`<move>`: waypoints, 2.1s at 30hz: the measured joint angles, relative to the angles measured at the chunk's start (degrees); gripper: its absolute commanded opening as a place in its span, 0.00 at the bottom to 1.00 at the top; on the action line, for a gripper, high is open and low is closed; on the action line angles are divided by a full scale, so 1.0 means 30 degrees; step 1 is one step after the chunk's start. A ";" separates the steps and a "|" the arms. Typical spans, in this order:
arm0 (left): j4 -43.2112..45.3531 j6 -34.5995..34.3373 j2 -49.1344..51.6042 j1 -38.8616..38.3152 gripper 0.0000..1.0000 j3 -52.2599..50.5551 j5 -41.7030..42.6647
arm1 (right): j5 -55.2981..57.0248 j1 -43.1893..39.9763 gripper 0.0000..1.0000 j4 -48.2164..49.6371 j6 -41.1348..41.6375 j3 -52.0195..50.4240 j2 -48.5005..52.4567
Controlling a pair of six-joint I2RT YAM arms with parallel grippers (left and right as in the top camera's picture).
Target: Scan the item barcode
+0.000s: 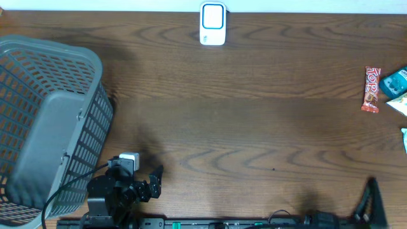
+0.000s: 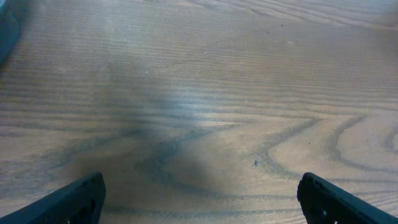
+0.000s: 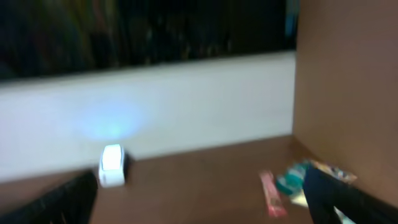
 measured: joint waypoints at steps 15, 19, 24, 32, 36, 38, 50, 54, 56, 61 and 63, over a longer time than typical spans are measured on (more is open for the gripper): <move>-0.0007 0.0000 0.0000 0.0000 0.98 0.0000 0.0000 | 0.0175 0.0226 0.99 1.4841 0.1880 -1.9460 -0.5894; -0.0007 0.0007 0.0000 0.0000 0.98 0.0000 0.0000 | 0.0219 0.0328 0.99 1.6837 0.2302 -2.1995 -0.5945; -0.0007 0.0000 0.0000 0.0000 0.98 0.0000 0.0000 | 0.0226 0.0801 0.99 1.8775 0.2441 -2.4378 -0.5945; -0.0007 0.0000 0.0000 0.0000 0.98 0.0000 0.0000 | 0.0233 0.0816 0.99 1.9555 0.2572 -2.6389 -0.5945; -0.0007 0.0000 0.0000 0.0000 0.98 0.0000 0.0000 | 0.0240 0.0816 0.99 1.8564 0.2572 -2.6687 -0.5974; -0.0007 0.0000 0.0000 0.0000 0.98 0.0000 0.0000 | 0.0248 0.0816 0.99 1.8557 0.2572 -2.6702 -0.5982; -0.0007 0.0007 0.0000 0.0000 0.98 0.0000 0.0000 | 0.0248 0.0816 0.99 1.8549 0.2572 -2.6702 -0.5996; -0.0007 0.0000 0.0000 0.0000 0.98 0.0000 0.0000 | 0.0248 0.0816 0.99 1.8549 0.2572 -2.6702 -0.5996; -0.0007 0.0007 0.0000 0.0000 0.98 0.0000 0.0000 | 0.0248 0.0816 0.99 1.8549 0.2572 -2.6702 -0.5996; 0.0393 0.0036 0.0000 0.0000 0.98 -0.0036 -0.0248 | 0.0248 0.0816 0.99 1.8557 0.2572 -2.6702 -0.5996; 0.2127 0.0080 0.0007 0.0000 0.98 -0.0233 -0.0379 | 0.0248 0.0816 0.99 1.8549 0.2572 -2.6702 -0.6011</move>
